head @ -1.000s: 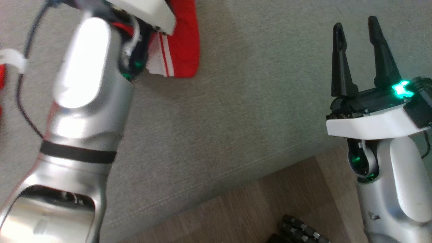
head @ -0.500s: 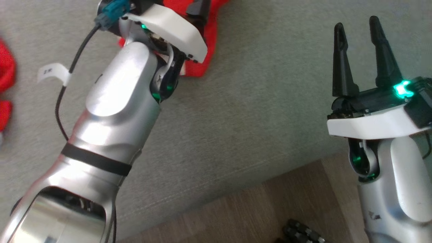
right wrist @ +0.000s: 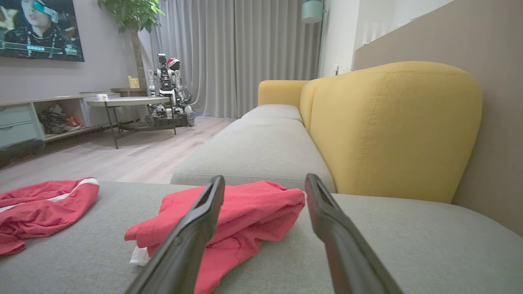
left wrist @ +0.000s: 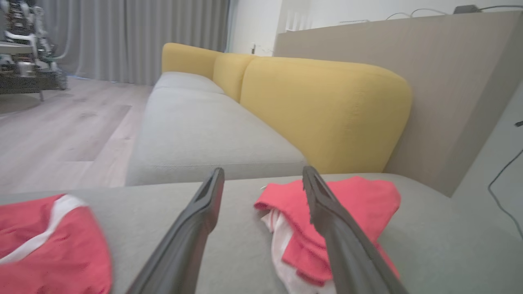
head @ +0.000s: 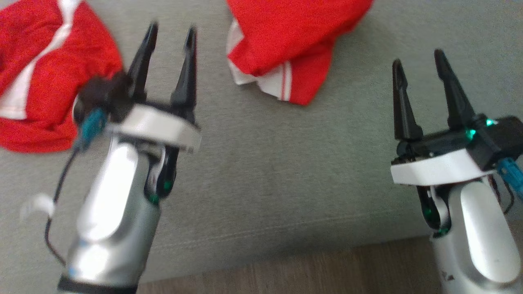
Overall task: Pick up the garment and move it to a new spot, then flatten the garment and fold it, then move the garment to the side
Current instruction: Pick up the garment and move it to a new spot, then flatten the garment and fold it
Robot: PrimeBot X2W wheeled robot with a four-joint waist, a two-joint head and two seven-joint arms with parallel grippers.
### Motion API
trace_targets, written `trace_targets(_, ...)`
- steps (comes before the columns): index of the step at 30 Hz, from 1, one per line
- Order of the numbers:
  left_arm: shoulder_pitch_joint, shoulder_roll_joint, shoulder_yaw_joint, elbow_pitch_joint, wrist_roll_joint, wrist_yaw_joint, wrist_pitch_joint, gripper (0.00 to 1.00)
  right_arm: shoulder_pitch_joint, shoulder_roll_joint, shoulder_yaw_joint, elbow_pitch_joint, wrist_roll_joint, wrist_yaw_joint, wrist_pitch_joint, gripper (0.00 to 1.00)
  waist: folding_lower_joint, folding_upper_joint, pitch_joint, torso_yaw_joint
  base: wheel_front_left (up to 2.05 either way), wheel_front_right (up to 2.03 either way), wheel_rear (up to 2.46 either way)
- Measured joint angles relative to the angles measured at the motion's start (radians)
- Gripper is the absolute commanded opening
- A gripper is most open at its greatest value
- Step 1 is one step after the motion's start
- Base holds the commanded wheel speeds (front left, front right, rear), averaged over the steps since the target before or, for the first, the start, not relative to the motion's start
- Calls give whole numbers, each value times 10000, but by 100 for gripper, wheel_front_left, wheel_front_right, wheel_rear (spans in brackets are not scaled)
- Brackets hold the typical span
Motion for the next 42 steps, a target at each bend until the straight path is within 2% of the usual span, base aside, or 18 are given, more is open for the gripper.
trace_targets(6, 1889, -190, 825, -897, 842, -395, 0, 100, 302, 0, -190, 134, -167, 0, 0, 100, 0, 0, -400, 777, 0, 0, 0)
trace_targets(14, 3415, -512, 1250, -1684, 1528, -782, 0, 100, 993, 2, -263, 336, -324, 0, 0, 100, 0, 0, -901, 1177, 0, 0, 0)
trace_targets(23, 3690, -535, 1381, -2291, 1034, -675, 0, 100, 1071, 2, -341, 387, -332, 0, 0, 100, 0, 0, -1024, 1284, 0, 0, 0)
trace_targets(28, 3687, -539, 1350, -2372, 1035, -600, 0, 100, 994, 2, -88, 533, -744, 0, 0, 100, 0, 0, -844, 1348, 0, 0, 0)
trace_targets(35, 3511, -552, 922, -2412, 698, -500, 0, 100, -510, -6, 857, 1839, -1964, 0, 0, 100, 0, 0, -184, 1740, 0, 0, 0)
trace_targets(42, 3135, -566, 552, -2401, 414, -391, 0, 100, -1930, -232, 1221, 3883, -2763, 0, 0, 100, 0, 0, 210, 2408, 0, 0, 0)
